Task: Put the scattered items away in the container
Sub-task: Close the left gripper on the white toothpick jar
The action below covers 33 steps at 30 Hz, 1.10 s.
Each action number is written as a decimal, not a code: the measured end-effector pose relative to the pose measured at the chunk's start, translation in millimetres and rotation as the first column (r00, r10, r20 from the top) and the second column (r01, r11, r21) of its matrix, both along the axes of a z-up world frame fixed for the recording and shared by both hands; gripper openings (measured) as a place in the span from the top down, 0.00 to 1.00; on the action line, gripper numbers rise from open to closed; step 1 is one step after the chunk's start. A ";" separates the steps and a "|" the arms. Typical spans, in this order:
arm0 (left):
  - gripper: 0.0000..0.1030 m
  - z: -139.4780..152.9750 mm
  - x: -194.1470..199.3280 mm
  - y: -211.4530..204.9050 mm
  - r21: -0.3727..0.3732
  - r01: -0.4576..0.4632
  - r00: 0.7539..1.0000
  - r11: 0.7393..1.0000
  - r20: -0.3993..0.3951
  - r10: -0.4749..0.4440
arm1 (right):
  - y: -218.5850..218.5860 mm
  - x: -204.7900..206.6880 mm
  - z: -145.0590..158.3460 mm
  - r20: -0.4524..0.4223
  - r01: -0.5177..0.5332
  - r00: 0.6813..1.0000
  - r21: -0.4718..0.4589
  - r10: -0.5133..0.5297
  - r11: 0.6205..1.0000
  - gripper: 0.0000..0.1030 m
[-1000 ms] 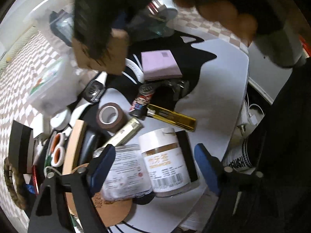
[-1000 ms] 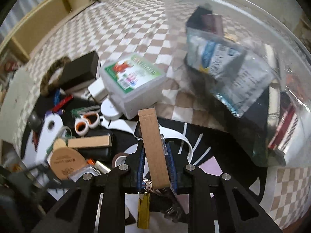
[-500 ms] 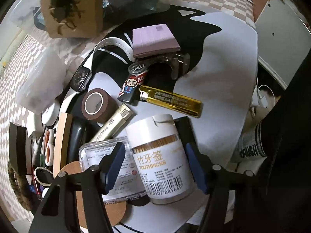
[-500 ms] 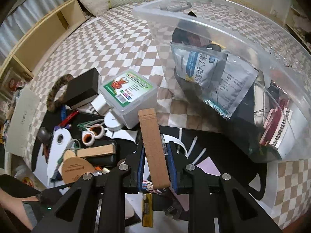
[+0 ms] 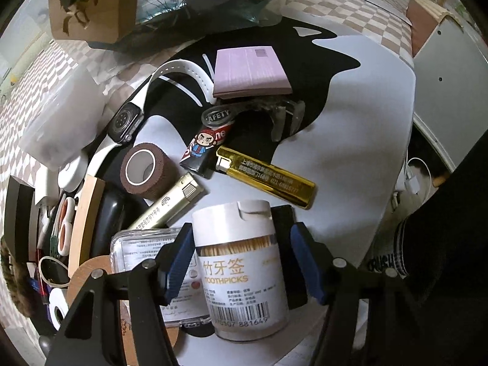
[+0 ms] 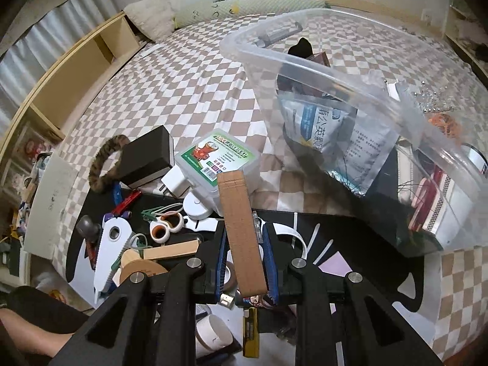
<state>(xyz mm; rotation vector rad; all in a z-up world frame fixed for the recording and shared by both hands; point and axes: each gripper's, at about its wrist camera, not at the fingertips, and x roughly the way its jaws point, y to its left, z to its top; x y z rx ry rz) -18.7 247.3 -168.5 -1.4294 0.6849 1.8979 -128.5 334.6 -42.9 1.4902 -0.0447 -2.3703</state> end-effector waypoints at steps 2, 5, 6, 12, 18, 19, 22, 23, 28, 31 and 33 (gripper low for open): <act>0.39 -0.3 1.4 -1.9 -0.003 0.005 1.000 1.000 -0.009 -0.005 | -1.0 1.3 4.7 -0.014 0.000 1.000 -0.003 0.000 1.000 0.77; 0.52 0.3 0.4 -4.3 0.011 0.007 1.000 1.000 -0.005 -0.007 | -2.4 3.0 12.1 -0.036 0.002 0.999 -0.009 -0.002 1.000 0.77; 0.52 0.2 0.0 -5.2 0.016 0.005 1.000 1.000 0.000 -0.005 | -2.9 3.5 14.5 -0.044 0.002 0.999 -0.011 -0.003 1.000 0.77; 0.52 0.6 0.8 -9.2 0.029 0.007 1.000 1.000 0.012 -0.007 | -4.7 5.8 27.8 -0.083 0.015 0.996 -0.029 -0.017 0.999 0.77; 0.52 2.6 6.0 -16.0 0.046 0.018 0.999 0.999 0.032 -0.020 | -4.9 6.6 34.9 -0.103 0.026 0.994 -0.043 -0.030 0.999 0.77; 0.52 2.6 6.8 -17.8 0.051 0.020 0.999 0.998 0.038 -0.022 | -4.6 6.4 36.0 -0.105 0.027 0.994 -0.046 -0.032 0.999 0.77; 0.52 4.1 10.0 -22.1 0.068 0.027 0.998 0.997 0.047 -0.030 | -2.9 6.1 39.8 -0.111 0.031 0.993 -0.060 -0.038 0.998 0.77; 0.52 5.6 11.7 -23.9 0.075 0.030 0.998 0.997 0.049 -0.034 | -2.1 6.0 41.4 -0.115 0.032 0.993 -0.064 -0.040 0.997 0.77; 0.52 16.1 11.9 -32.4 0.128 0.010 0.997 0.992 0.076 -0.020 | 2.8 4.6 51.3 -0.139 0.045 0.989 -0.094 -0.057 0.995 0.77; 0.52 23.0 8.9 -37.2 0.162 -0.016 0.995 0.987 0.098 0.000 | 5.4 3.5 56.5 -0.149 0.054 0.986 -0.116 -0.071 0.992 0.77; 0.52 29.3 7.7 -40.0 0.180 -0.024 0.995 0.983 0.101 0.006 | 6.3 2.7 59.8 -0.154 0.058 0.985 -0.132 -0.078 0.990 0.77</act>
